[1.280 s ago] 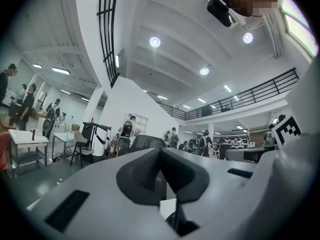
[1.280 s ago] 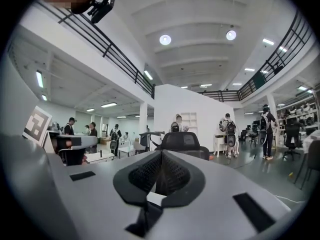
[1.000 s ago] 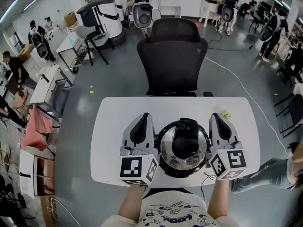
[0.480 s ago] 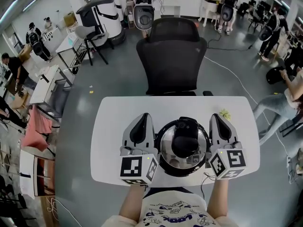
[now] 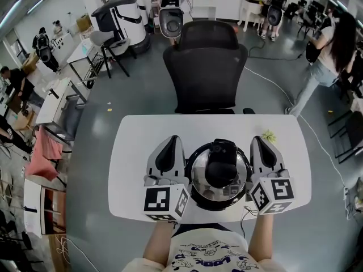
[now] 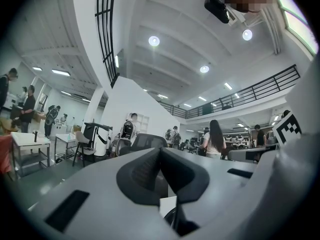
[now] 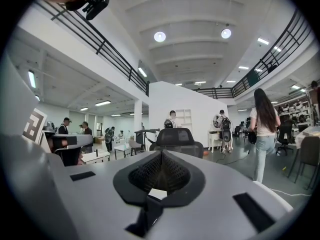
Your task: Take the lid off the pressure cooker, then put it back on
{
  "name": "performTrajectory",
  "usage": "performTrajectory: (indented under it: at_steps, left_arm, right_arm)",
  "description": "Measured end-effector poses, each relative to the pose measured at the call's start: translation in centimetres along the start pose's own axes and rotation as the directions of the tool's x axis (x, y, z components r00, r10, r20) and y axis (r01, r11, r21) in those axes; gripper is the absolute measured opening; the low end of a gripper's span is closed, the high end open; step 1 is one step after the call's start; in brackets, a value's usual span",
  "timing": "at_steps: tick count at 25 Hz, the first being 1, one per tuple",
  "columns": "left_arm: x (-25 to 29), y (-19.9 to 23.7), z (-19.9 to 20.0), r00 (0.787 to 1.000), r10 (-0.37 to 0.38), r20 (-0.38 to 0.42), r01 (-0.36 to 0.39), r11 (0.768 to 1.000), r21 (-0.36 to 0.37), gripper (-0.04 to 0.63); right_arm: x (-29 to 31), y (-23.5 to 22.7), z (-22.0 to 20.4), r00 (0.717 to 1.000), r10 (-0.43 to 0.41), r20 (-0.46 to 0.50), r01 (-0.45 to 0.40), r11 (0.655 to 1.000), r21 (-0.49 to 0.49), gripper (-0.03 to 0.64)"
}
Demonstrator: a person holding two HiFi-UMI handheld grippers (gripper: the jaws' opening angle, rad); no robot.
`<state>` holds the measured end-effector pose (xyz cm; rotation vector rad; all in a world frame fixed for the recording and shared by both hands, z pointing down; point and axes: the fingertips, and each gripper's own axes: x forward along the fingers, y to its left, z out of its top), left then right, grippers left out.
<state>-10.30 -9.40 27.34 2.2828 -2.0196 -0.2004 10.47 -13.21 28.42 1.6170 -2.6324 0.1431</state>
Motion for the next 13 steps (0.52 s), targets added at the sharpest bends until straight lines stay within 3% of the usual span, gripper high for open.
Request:
performTrajectory:
  at_steps: [13]
  left_arm:
    - [-0.38, -0.60, 0.03, 1.000, -0.005, -0.001, 0.005, 1.000, 0.000, 0.014]
  right_arm:
    - [-0.47, -0.19, -0.18, 1.000, -0.004, -0.006, 0.004, 1.000, -0.005, 0.011]
